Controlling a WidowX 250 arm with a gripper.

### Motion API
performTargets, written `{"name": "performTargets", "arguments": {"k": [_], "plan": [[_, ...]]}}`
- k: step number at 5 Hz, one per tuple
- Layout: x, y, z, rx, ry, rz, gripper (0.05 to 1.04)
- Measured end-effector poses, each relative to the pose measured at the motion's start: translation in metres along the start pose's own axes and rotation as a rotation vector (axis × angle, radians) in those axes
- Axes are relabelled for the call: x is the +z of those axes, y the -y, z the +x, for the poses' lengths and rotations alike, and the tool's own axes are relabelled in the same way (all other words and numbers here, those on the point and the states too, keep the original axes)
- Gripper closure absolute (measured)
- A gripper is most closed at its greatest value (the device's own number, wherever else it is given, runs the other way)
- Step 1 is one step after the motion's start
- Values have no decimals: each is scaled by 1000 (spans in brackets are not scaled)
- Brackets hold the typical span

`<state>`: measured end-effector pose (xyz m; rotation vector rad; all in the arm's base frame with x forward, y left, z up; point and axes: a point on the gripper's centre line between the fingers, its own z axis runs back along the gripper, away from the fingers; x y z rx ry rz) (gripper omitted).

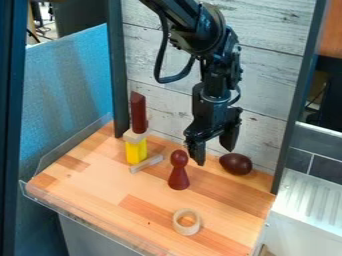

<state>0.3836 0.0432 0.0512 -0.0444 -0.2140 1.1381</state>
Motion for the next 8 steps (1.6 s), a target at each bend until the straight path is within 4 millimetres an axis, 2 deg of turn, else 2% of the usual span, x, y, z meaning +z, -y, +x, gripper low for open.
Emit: {"name": "performTargets", "arguments": {"k": [1, 2, 3, 4, 5, 6, 7, 8], "plan": [[-13, -5, -4, -2, -18, 32, 83], [-17, -10, -1, -25, 9, 32, 83], [-3, -18, 13, -11, 98, 18, 83], [15, -32, 22, 35, 279, 10, 83], [31, -39, 21, 75, 475, -13, 83], [33, -47, 29, 107, 565, -2, 83], [37, -47, 38, 140, 636, -11, 83], [36, -42, 56, 197, 686, -12, 83]]}}
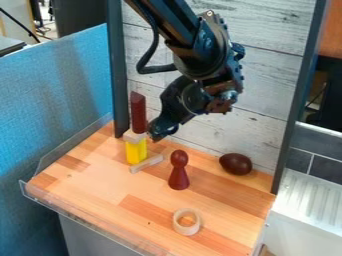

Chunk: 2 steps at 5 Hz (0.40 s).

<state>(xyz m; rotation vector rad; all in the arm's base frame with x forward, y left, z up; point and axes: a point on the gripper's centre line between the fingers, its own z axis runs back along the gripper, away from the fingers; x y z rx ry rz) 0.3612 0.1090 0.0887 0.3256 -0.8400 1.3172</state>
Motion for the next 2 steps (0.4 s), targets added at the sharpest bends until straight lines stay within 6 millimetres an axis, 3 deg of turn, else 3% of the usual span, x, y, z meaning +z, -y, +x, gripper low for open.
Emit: {"name": "performTargets", "arguments": {"k": [2], "plan": [[-35, 16, 15, 58, 52, 60, 83]]}}
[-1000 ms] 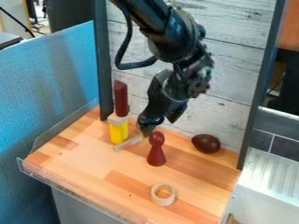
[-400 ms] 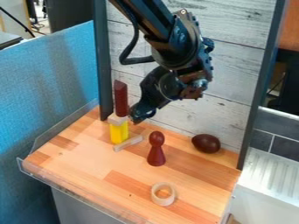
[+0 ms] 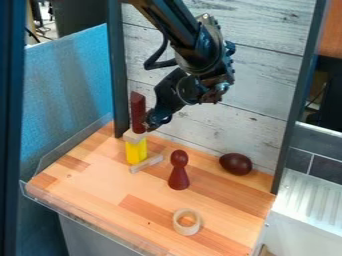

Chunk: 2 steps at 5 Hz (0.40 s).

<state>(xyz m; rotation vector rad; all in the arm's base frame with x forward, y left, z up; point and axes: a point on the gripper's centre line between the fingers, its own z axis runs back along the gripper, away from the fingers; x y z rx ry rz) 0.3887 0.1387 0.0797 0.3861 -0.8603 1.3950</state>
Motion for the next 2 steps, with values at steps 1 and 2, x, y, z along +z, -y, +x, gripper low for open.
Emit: {"name": "performTargets", "arguments": {"k": [1, 2], "plan": [[-11, 7, 4, 8, 5, 25, 83], [-15, 11, 6, 10, 9, 37, 83]]}}
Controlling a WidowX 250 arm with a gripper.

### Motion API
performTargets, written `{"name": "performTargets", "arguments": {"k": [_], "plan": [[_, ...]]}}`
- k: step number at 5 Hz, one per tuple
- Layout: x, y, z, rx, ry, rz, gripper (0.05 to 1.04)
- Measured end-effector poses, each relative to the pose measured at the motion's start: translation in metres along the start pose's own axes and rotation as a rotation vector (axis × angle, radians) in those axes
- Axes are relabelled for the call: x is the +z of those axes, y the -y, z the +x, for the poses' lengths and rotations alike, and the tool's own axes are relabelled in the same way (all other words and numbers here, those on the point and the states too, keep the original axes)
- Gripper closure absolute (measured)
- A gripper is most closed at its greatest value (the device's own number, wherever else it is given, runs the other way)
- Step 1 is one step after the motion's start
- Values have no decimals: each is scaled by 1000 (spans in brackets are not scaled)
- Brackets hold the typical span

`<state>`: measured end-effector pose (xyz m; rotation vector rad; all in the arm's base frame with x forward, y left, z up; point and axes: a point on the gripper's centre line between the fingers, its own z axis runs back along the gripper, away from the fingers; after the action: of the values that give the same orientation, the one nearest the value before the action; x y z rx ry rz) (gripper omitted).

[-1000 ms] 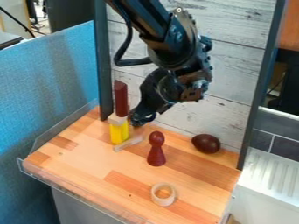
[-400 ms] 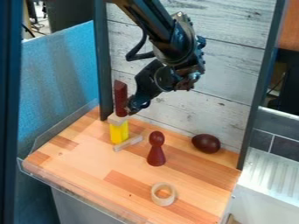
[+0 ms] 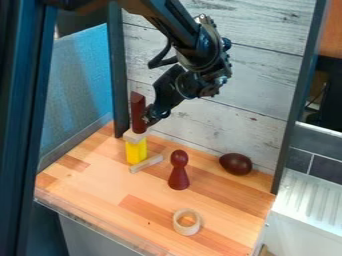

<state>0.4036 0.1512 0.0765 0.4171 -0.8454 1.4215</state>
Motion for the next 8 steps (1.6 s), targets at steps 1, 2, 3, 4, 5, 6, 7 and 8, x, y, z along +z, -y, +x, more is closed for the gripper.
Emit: {"name": "performTargets", "arguments": {"k": [1, 2, 3, 4, 5, 6, 7, 8], "plan": [[-5, 2, 0, 8, 10, 21, 83], [-8, 4, 10, 31, 28, 31, 83], [-21, 1, 5, 21, 34, 65, 83], [-22, 4, 12, 38, 47, 65, 83], [-26, 3, 13, 37, 50, 76, 83], [-29, 0, 15, 44, 54, 83, 83], [-33, -2, 20, 59, 64, 90, 83], [-35, -4, 24, 64, 72, 92, 124]]}}
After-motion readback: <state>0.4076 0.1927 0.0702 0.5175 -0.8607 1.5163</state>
